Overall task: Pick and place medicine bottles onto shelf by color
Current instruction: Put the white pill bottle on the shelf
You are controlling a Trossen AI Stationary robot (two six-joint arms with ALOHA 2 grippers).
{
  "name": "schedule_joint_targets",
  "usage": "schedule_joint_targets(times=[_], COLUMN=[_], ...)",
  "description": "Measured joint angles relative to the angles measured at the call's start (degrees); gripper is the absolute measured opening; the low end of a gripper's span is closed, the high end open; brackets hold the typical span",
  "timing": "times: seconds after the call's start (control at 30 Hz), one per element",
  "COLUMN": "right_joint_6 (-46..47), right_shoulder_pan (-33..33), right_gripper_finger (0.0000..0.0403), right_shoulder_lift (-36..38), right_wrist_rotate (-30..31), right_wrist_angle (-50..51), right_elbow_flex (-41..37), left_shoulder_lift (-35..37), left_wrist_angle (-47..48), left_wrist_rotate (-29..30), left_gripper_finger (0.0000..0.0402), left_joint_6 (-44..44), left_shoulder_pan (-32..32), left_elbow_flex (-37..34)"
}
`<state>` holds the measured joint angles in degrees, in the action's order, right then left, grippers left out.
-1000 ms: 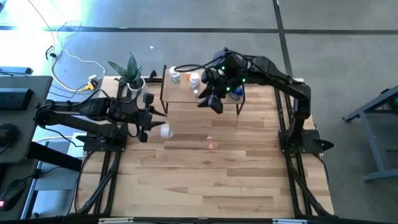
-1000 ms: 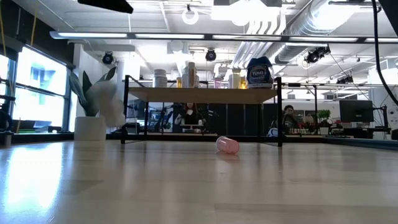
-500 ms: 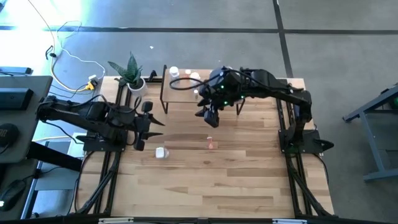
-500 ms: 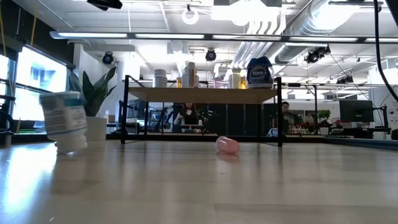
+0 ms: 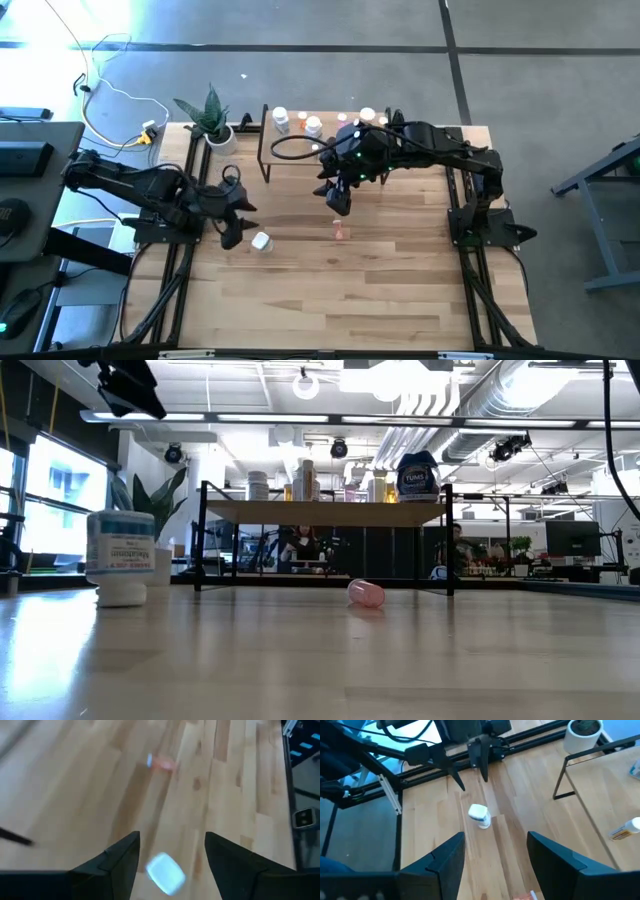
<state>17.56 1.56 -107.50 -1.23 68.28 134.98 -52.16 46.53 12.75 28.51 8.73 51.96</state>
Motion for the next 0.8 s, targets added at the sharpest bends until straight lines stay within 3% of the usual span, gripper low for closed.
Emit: schedule_joint_targets(times=[0.23, 0.8], right_joint_6=[0.53, -0.03], right_shoulder_pan=[0.0, 0.0], right_gripper_finger=[0.0204, 0.0204], right_shoulder_lift=[0.0, -0.02], right_wrist_rotate=[-0.02, -0.02], right_wrist_angle=[0.01, 0.06], right_elbow_flex=[0.0, 0.0], left_shoulder_lift=[-4.69, -16.3], left_wrist_angle=[0.0, 0.88], left_wrist_rotate=[-5.38, -7.49], left_gripper_finger=[0.0212, 0.0231], left_joint_6=[4.82, 11.91], left_shoulder_pan=[0.0, -1.42], left_elbow_flex=[-0.02, -0.02])
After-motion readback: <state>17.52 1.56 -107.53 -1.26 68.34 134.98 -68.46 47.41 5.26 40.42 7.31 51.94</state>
